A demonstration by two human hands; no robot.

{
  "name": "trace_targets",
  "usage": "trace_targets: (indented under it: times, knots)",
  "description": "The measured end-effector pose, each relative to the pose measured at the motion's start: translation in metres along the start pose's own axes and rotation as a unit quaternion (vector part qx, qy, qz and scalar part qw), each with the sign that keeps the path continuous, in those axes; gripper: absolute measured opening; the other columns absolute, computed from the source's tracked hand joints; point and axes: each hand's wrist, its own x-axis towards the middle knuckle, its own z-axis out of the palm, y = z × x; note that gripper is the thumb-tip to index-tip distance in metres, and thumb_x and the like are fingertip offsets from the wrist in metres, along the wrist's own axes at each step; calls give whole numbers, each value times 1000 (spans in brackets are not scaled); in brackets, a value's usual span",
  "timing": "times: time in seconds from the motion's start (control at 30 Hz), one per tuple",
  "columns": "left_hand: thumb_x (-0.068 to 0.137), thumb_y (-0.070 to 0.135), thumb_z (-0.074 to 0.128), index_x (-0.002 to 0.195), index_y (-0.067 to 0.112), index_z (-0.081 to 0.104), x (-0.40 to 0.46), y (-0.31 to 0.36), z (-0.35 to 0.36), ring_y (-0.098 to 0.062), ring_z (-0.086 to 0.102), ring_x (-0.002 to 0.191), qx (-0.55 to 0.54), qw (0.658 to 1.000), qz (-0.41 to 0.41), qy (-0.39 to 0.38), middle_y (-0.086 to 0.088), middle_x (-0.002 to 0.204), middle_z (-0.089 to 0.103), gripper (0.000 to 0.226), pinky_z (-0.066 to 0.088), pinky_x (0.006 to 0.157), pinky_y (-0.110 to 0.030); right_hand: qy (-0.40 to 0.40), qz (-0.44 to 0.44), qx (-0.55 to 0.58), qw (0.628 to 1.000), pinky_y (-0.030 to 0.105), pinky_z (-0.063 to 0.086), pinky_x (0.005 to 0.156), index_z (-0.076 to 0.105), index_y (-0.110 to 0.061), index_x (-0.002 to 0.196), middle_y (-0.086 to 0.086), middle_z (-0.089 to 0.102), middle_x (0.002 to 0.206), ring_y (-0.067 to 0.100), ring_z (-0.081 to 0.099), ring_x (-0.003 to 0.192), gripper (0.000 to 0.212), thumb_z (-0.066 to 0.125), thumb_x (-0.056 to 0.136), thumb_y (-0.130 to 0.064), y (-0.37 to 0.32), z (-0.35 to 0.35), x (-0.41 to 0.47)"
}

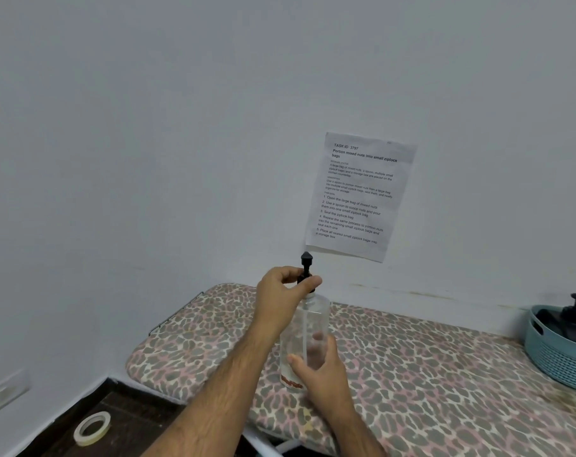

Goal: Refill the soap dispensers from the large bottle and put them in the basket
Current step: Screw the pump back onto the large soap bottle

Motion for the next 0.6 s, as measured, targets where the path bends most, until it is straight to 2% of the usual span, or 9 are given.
trace_targets:
  times: [0.07, 0.17, 0.27, 0.33, 0.4, 0.5, 0.57, 0.6]
  knots:
    - [79, 27, 82, 94, 17, 76, 0, 2, -2, -8, 73, 86, -21, 1000, -7, -16, 3, 89, 77, 19, 52, 84, -26, 2, -2, 2, 1000, 39, 55, 92, 45, -36, 126, -18, 69, 111, -1, 67, 99, 70, 75, 66, -56, -1, 0, 0]
    - [83, 26, 79, 110, 21, 70, 1, -2, -8, -10, 71, 96, -18, 1000, -1, -25, 4, 92, 77, 29, 50, 93, -30, 5, 3, -5, 1000, 37, 55, 92, 44, -35, 129, -20, 68, 112, -2, 66, 99, 76, 75, 64, -59, -1, 0, 0]
    - [94, 21, 65, 113, 22, 65, -2, -1, -10, 0, 69, 94, -2, 999, -9, -33, 4, 95, 77, 19, 47, 84, -19, 4, 15, -16, 1000, 40, 55, 94, 38, -34, 139, -19, 66, 119, 3, 65, 106, 91, 76, 62, -66, 3, 1, 2]
    - [98, 13, 52, 110, 16, 67, -3, 1, -7, 5, 67, 92, -2, 999, -13, -42, 5, 102, 76, 19, 44, 76, -8, 4, 16, -20, 1000, 41, 55, 94, 38, -35, 139, -19, 66, 118, 3, 66, 106, 91, 76, 63, -66, 5, 3, 3]
    - [99, 15, 47, 105, 14, 70, -3, 4, -2, 4, 66, 95, -8, 998, -14, -55, 5, 104, 74, 23, 44, 76, -9, 8, 21, -20, 1000, 41, 55, 95, 37, -35, 139, -17, 65, 120, 4, 65, 108, 92, 76, 62, -68, 5, 2, 3]
    - [94, 40, 62, 97, 19, 71, -2, 3, 3, 3, 65, 89, 16, 998, 6, -53, 5, 99, 72, 23, 46, 74, -11, 8, 25, -16, 1000, 42, 54, 97, 35, -35, 140, -13, 63, 127, 7, 63, 114, 101, 75, 57, -76, 9, 3, 6]
    - [86, 41, 73, 98, 21, 74, 0, -1, 3, 2, 67, 89, 21, 999, 19, -31, 5, 101, 71, 23, 49, 76, -11, 5, 25, -18, 1000, 42, 53, 98, 36, -34, 139, -14, 63, 127, 6, 62, 114, 98, 76, 59, -74, 9, 3, 6]
    - [83, 38, 78, 99, 21, 75, 1, -2, 2, -1, 69, 90, 12, 1000, 14, -25, 5, 102, 72, 24, 52, 81, -17, 4, 23, -17, 1000, 41, 54, 97, 37, -33, 139, -14, 64, 124, 5, 63, 112, 94, 77, 61, -70, 8, 3, 6]
